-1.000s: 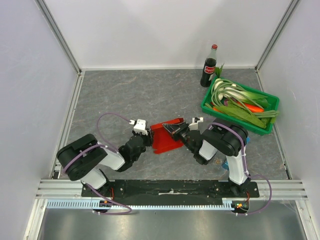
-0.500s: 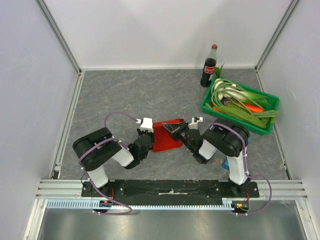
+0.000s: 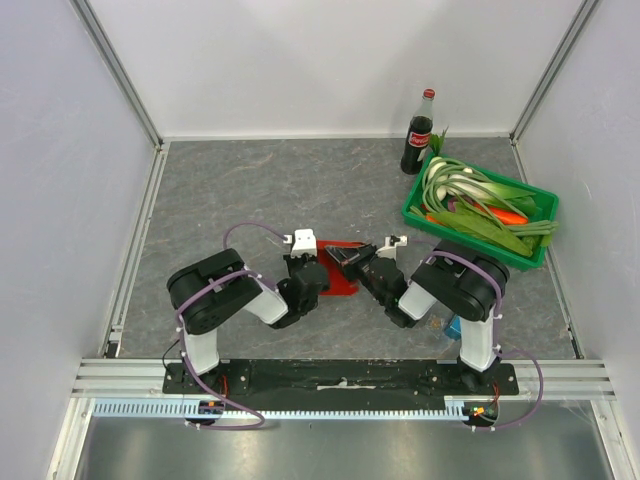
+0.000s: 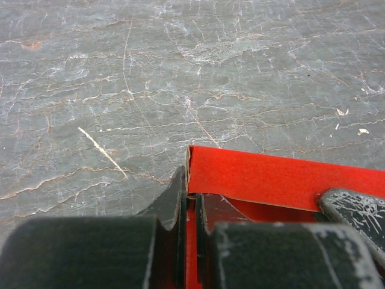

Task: Fold the paper box

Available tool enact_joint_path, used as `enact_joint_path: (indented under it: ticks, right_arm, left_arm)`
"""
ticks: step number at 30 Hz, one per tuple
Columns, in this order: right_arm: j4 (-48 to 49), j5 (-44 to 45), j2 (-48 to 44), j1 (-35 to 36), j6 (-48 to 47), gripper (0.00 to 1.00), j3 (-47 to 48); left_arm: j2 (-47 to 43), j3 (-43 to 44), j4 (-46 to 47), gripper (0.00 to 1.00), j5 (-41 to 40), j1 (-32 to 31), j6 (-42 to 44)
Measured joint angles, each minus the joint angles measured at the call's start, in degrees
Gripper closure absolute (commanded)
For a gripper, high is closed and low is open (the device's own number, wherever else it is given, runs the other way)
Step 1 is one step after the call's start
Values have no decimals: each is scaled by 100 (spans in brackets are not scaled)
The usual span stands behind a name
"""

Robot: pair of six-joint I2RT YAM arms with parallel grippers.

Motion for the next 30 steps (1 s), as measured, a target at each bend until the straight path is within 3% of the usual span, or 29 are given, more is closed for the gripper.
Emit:
enact_joint_path:
  ticks: [12, 13, 14, 16, 22, 26, 30]
  right_arm:
    - [-118, 302, -129, 42, -4, 100, -46]
    - [-116, 308, -131, 52, -2, 100, -55]
    - [-109, 313, -131, 61, -2, 100, -59]
    - [-96, 313, -133, 83, 0, 100, -74]
    - [-22, 24, -136, 273, -2, 100, -153]
    - [-9, -66, -131, 264, -2, 100, -162]
    - [-2, -133, -131, 225, -2, 100, -173]
  left_arm:
    - [-299, 503, -1633, 98, 164, 33, -627]
    - [-315, 476, -1617, 94, 195, 35, -629]
    - [-343, 446, -1598, 79, 227, 37, -625]
    - [-463, 258, -1467, 60, 404, 55, -610]
    - [-966, -778, -1255, 40, 1051, 227, -562]
    - [-1967, -1572, -1088, 42, 1611, 245, -546]
    - [-3348, -2350, -1084, 58, 2004, 245, -586]
